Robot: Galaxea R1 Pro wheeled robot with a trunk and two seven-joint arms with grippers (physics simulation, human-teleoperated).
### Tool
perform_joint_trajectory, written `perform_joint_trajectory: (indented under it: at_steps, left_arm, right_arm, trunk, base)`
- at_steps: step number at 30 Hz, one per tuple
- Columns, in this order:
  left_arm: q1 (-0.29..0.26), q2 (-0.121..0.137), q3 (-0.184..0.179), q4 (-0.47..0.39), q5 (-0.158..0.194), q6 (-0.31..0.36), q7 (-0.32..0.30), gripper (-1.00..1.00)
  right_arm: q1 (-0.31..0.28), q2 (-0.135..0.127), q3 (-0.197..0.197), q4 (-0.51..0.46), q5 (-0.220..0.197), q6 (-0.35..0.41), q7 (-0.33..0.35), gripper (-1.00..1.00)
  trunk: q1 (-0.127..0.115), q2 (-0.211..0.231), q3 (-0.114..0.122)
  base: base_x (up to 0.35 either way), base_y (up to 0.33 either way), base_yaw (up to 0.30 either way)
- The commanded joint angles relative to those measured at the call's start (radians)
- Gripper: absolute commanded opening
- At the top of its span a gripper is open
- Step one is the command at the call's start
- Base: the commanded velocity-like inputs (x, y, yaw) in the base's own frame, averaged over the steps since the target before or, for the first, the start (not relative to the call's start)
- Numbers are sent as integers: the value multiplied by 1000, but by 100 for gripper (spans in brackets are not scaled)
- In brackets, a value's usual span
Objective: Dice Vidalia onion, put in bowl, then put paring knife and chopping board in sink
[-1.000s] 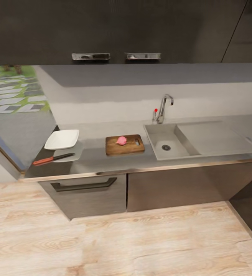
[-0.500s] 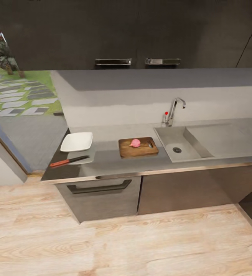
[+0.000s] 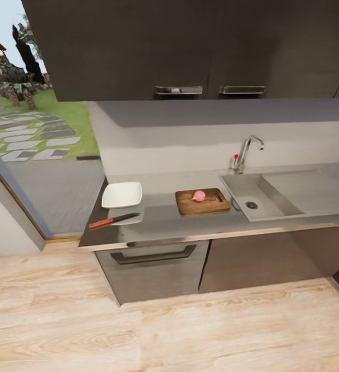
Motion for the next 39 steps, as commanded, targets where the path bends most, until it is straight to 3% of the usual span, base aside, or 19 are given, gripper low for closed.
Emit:
perform_joint_trajectory:
  at_steps: [1,39]
  left_arm:
    - [0,2,-7,1,10,-3,4,100]
    - [0,0,-7,17,8,-3,4,100]
  right_arm:
    - [0,1,-5,-2,11,-1,-3,100]
    - [0,1,-5,-2,11,0,-3,100]
  trunk:
    - [1,-2,0]
    - [1,-2,52]
  base:
    - [0,299,-79]
    - [0,299,-172]
